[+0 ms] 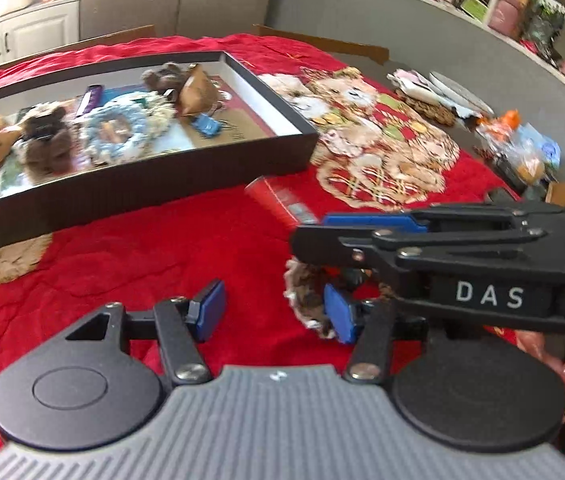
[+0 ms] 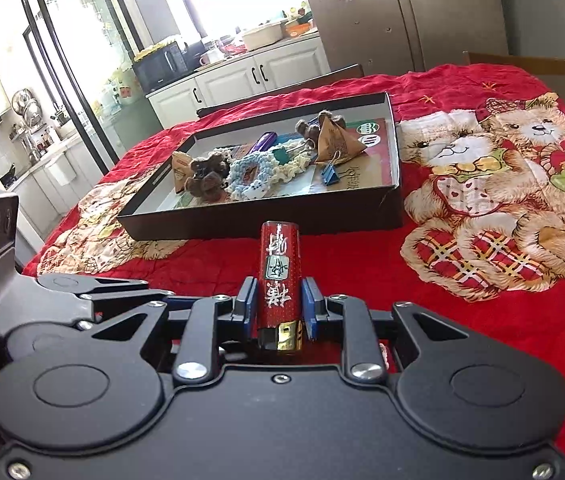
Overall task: Organize objects
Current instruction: 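Lower the left tool onto the brown braided bracelet and close it, then carry the brown bracelet and red packet with both tools over the box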
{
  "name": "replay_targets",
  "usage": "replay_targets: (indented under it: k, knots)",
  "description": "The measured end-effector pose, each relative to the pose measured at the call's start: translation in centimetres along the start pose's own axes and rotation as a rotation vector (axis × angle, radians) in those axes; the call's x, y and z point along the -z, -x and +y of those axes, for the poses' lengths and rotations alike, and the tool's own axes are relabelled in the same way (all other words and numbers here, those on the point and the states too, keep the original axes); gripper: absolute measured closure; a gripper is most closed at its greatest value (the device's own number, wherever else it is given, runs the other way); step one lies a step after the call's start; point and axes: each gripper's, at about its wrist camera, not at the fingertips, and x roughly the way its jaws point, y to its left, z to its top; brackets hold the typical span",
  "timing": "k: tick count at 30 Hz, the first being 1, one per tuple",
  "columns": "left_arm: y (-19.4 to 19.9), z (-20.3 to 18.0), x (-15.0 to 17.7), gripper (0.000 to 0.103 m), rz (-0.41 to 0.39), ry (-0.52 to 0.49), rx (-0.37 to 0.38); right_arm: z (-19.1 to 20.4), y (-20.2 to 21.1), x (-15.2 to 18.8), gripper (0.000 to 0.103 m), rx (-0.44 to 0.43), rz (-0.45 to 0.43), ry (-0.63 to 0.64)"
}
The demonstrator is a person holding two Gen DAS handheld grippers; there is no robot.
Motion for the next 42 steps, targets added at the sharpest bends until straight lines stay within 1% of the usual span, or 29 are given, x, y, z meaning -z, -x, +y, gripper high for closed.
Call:
replay_targets:
  k: [2,4,7,9,11,13,14,17,19,21,23,31,35,36,42]
  knots:
    - [-0.2,-0.4,-0.1,0.036,-0.002,-0.002,0.002,-0.2,0.4,-0.1,0.080,-0.004,-0.021,-0.015]
    - [-0.3,-0.7,-0.4,0.036,-0.003,-0.004,0.021,-0.6,1.0,-0.5,0.080,-0.001,-0.044,-0.025]
    - [-0.8,-1.3,-0.6,0.036,0.010,-0.021,0.003,-0.9,1.6,-0.9,0.080,0.022,-0.047,-0.012]
    - [-1.2,-1.6,-0.6,0.039,0.021,-0.030,-0.009,-1.1,1.6,-0.9,0.080,0.051,-0.043,0.007]
    - [-1.3,-2.1,-0.5,0.046,0.019,-0.055,-0.035,-1.5,1.9,-0.8,0.080,0.072,-0.037,0.013]
    - [-1.5,-2.5,-0.5,0.063,0.020,-0.084,-0.067,-2.1,2.1,-0.5,0.080,0.091,-0.029,0.016]
    - [-1.6,-2.6,-0.5,0.070,0.019,-0.092,-0.074,-2.4,2.1,-0.3,0.080,0.105,-0.019,0.028]
    - [-1.6,-2.5,-0.5,0.078,0.018,-0.087,-0.072,-2.9,2.3,0.6,0.080,0.150,0.018,0.078]
    - [-1.6,-2.4,-0.6,0.085,0.018,-0.084,-0.070,-3.2,2.3,1.4,0.081,0.158,0.049,0.094]
    - [-1.6,-2.4,-0.5,0.089,0.016,-0.081,-0.066,-3.3,2.1,2.2,0.081,0.165,0.074,0.118]
    - [-1.5,-2.5,-0.4,0.090,0.013,-0.086,-0.068,-3.0,2.2,2.7,0.080,0.177,0.074,0.157]
    - [-0.9,-2.0,-0.1,0.092,0.017,-0.070,-0.066,-1.8,0.9,2.3,0.078,0.219,0.108,0.252]
    - [-0.6,-1.6,0.1,0.092,0.016,-0.056,-0.066,-1.7,0.6,2.3,0.077,0.217,0.116,0.252]
    - [-0.5,-1.6,0.2,0.092,0.016,-0.054,-0.065,-1.8,0.6,2.3,0.079,0.219,0.117,0.249]
    - [0.1,-1.1,0.5,0.092,0.011,-0.037,-0.072,-1.7,0.5,2.2,0.080,0.220,0.117,0.243]
